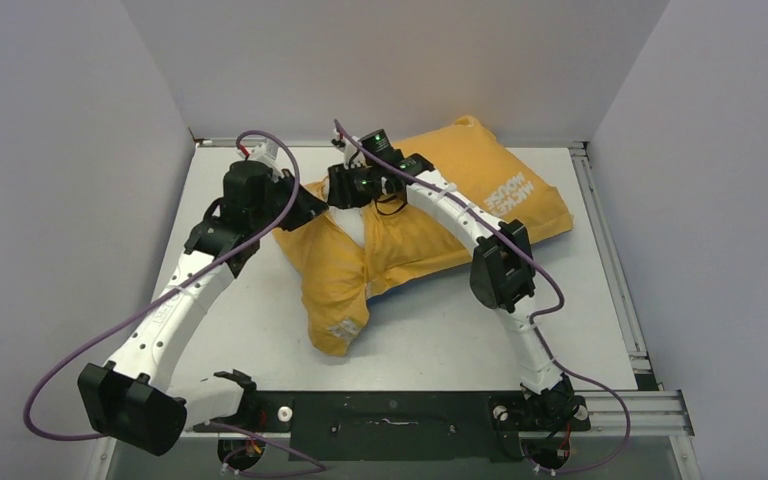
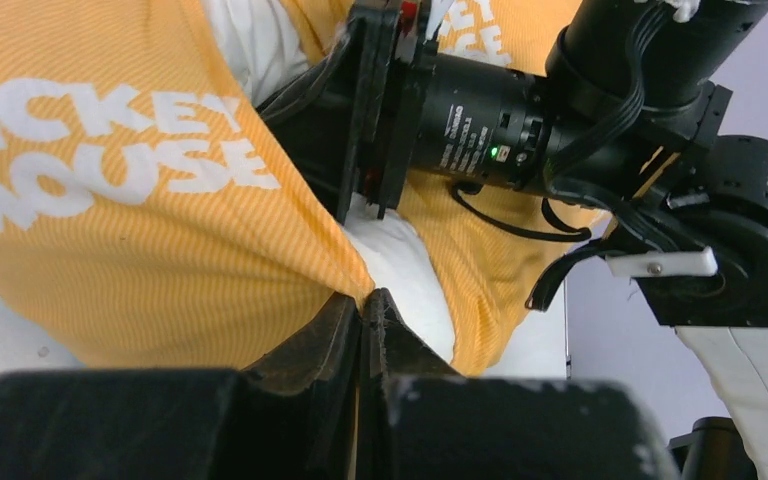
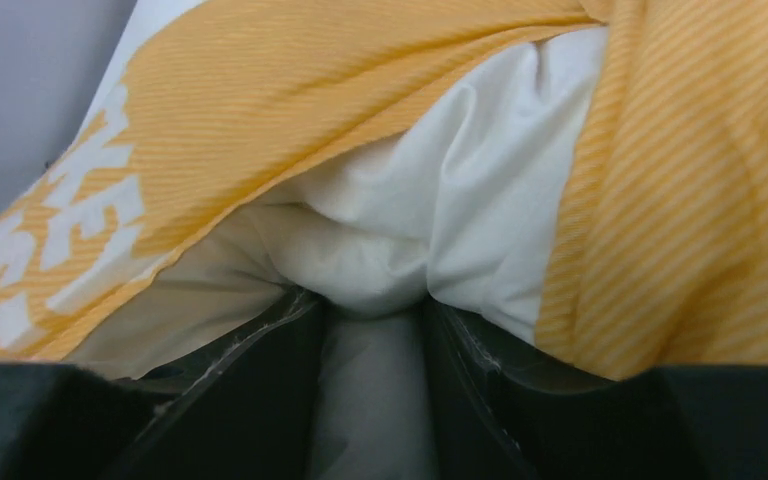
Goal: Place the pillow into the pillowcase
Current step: Stuff the pillow into the pillowcase, then turn over the pillow at the center of the board.
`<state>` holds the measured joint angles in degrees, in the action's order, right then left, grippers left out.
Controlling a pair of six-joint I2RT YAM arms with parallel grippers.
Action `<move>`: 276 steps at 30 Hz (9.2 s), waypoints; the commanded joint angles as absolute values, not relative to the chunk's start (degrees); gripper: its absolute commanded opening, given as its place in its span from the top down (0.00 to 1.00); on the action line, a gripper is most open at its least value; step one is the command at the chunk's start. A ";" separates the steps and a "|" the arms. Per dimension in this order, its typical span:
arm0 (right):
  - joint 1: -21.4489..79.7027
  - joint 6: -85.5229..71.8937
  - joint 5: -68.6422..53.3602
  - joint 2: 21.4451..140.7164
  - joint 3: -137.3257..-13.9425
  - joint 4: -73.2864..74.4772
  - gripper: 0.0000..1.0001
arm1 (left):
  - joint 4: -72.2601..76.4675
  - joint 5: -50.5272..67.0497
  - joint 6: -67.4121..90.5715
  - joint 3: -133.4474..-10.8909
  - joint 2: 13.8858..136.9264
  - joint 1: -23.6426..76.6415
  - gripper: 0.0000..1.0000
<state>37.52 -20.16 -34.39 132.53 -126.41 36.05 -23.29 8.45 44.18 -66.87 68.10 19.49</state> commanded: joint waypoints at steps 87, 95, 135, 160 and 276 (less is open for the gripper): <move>36.91 -9.82 -31.18 126.65 -112.48 63.92 0.95 | -53.26 13.84 47.74 -86.61 81.34 17.23 0.40; 36.89 -10.22 -33.64 125.30 -113.03 62.41 0.95 | -40.34 16.95 55.57 -73.90 81.39 20.13 0.56; 34.90 -9.66 -37.66 125.07 -109.42 60.70 0.95 | -54.49 5.28 50.36 -85.45 83.41 21.97 0.44; 34.58 -9.66 -37.47 124.45 -109.35 60.63 0.95 | -37.84 12.97 49.84 -85.83 85.59 22.98 1.00; 7.03 -54.02 -34.75 84.78 -101.07 3.34 0.95 | -50.53 10.62 37.21 -99.46 94.37 23.55 0.00</move>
